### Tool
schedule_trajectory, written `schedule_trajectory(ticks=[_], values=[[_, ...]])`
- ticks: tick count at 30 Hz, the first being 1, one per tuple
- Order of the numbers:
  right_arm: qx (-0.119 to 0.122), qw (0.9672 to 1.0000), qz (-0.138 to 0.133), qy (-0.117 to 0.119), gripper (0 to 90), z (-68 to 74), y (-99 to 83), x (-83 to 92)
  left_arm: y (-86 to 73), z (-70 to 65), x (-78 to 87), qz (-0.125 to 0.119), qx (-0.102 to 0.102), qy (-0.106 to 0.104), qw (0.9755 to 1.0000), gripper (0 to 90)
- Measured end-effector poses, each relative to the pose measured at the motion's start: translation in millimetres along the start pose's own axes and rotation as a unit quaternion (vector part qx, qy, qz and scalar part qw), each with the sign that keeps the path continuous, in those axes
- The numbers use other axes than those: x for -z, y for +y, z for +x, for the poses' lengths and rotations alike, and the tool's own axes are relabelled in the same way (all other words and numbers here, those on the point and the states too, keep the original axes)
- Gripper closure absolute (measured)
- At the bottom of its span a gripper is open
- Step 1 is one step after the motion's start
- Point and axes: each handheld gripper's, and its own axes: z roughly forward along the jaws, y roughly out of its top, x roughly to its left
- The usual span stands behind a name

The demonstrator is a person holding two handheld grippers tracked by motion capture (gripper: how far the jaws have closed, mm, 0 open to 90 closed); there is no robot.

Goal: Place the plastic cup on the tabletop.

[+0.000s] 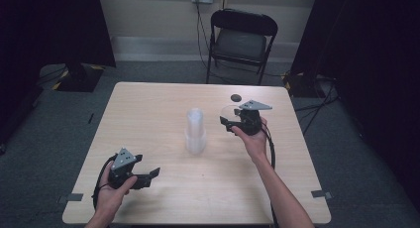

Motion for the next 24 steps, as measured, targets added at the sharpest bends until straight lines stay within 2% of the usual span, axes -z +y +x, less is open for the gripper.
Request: schedule_trajectory(ticks=[5,10,14,17,24], values=[[-0.004,0.9996,0.025,-0.012,29.4,-7.5,-5.2,-18.0,-1.6,0.3,-2.5,0.004,0.005,-0.005,1.0,16.4],[-0.018,0.9992,0.032,-0.019,29.4,-14.5,-11.7,-31.1,-1.9,1.6,-3.3,0.008,0.005,0.002,1.0,16.3],[-0.022,0.9987,0.044,-0.017,29.2,-14.5,-18.4,-42.3,-2.8,1.8,-5.2,0.011,0.006,-0.001,0.9999,16.3],[-0.03,0.9987,0.041,-0.011,29.2,-12.9,-19.8,-48.1,-3.4,0.9,-7.2,0.014,0.006,-0.004,0.9999,16.3],[-0.024,0.9985,0.049,-0.009,29.1,-10.4,-21.9,-58.2,-3.6,1.6,-5.6,0.011,0.011,-0.001,0.9999,16.6]])
